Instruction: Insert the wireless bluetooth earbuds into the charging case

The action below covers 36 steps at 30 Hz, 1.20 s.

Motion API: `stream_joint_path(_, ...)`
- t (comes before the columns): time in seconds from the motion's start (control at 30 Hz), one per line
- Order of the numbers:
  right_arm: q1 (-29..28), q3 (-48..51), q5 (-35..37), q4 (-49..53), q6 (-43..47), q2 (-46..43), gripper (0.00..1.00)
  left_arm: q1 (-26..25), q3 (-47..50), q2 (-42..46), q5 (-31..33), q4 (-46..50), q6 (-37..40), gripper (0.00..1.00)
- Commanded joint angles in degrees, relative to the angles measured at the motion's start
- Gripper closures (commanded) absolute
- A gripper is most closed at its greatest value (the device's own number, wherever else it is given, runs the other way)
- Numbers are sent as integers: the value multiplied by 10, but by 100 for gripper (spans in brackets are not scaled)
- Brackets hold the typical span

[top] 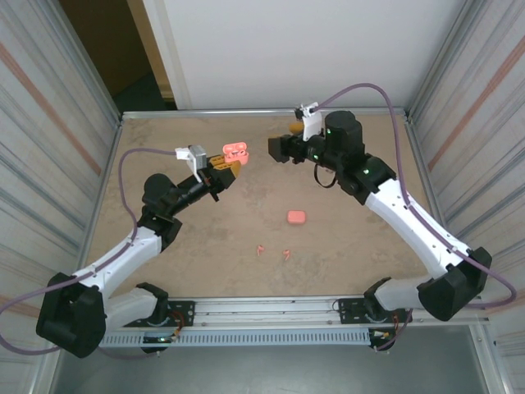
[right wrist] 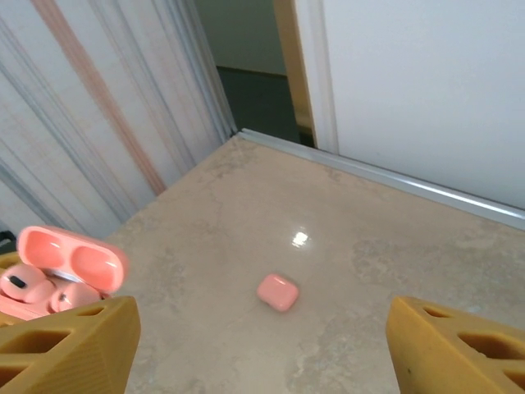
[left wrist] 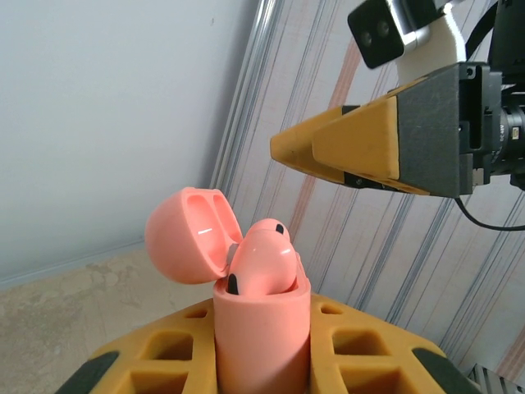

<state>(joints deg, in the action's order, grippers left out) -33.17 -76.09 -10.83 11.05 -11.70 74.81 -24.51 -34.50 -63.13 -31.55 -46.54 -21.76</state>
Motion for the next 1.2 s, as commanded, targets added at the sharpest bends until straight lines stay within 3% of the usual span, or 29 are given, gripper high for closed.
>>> stream_joint_path(0.0, 18, 25, -17, -33, -32, -34, 21, -5, -10, 21, -2, -13, 19, 100)
stream_joint_path(0.5, 103, 122, -84, -117, -138, -100, 1, -5, -22, 29, -2, -14, 27, 100)
stream_joint_path(1.17, 156, 202, -97, -199, -236, -140, 1, -5, -25, 35, -6, -47, 38, 100)
